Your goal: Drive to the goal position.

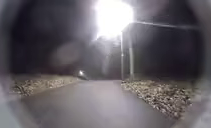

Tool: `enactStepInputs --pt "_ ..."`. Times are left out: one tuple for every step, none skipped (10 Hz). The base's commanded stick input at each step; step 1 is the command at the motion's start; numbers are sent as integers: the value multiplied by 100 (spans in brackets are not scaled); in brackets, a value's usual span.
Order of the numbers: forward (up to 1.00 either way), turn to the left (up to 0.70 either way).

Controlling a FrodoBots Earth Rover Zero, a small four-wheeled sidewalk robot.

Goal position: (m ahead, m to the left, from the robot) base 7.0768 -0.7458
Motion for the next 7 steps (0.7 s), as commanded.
enactStepInputs --pt "100 16" --pt "100 16" --pt "100 16" --pt "100 13" --pt "100 14" --pt "100 8" --pt "100 5"
